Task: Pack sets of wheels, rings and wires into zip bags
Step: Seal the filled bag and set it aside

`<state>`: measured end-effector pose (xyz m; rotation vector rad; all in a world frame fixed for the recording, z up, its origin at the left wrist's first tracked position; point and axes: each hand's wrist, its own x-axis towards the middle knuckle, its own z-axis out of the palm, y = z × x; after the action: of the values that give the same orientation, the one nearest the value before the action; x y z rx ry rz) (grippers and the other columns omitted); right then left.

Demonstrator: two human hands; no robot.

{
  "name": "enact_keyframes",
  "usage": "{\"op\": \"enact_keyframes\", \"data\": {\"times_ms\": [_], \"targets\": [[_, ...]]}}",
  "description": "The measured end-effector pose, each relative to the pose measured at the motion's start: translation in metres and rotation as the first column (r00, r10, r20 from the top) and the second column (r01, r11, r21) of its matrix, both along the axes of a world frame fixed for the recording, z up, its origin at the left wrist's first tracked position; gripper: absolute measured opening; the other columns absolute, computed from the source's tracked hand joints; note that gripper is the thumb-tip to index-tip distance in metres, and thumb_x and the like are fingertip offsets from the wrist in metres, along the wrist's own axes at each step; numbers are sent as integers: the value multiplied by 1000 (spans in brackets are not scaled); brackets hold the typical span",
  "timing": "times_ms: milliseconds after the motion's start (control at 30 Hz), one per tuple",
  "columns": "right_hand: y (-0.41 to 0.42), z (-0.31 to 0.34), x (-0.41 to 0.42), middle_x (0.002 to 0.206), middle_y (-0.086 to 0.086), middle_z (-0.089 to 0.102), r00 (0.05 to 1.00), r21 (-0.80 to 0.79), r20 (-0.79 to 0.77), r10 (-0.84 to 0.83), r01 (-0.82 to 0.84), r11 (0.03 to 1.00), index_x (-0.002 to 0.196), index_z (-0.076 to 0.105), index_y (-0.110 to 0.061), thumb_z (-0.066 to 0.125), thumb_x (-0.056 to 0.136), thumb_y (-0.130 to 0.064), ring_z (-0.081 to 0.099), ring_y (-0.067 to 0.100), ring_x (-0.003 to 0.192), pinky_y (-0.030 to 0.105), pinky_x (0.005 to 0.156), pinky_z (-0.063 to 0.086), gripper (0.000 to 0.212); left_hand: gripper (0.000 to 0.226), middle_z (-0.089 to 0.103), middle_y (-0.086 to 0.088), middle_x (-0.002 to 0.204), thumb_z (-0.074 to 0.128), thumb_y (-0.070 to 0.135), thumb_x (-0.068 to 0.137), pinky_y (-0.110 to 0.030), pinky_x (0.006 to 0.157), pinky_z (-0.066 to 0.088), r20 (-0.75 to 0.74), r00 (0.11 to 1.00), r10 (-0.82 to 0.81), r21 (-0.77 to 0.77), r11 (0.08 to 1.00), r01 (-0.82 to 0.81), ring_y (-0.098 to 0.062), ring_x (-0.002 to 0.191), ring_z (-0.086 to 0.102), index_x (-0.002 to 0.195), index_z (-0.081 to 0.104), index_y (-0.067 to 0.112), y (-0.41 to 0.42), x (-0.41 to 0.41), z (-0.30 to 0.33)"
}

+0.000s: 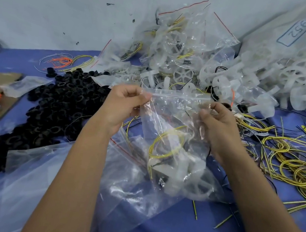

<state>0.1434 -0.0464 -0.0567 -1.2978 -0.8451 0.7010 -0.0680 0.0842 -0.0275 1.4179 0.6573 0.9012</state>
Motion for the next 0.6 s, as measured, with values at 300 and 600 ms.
{"op": "enact_keyframes", "data": {"times_ms": [300, 600], "targets": [[-5, 1, -4, 82, 4, 73, 995, -17, -103, 17, -19, 1000, 87, 74, -15, 69, 96, -13, 66, 14, 70, 28, 59, 52, 10, 76, 70, -19, 127, 91, 36, 70, -42, 83, 61, -165, 964, -207, -386, 913, 130, -32, 108, 72, 132, 62, 3, -9, 4, -13], [-5, 6, -7, 78, 1, 73, 990, 106, -134, 37, -23, 994, 79, 76, -19, 67, 97, -32, 68, 14, 69, 30, 66, 56, 24, 35, 78, -5, 104, 83, 10, 73, -31, 77, 61, -201, 833, -515, -252, 849, 464, -15, 95, 74, 107, 78, 11, -19, 10, -13]]}}
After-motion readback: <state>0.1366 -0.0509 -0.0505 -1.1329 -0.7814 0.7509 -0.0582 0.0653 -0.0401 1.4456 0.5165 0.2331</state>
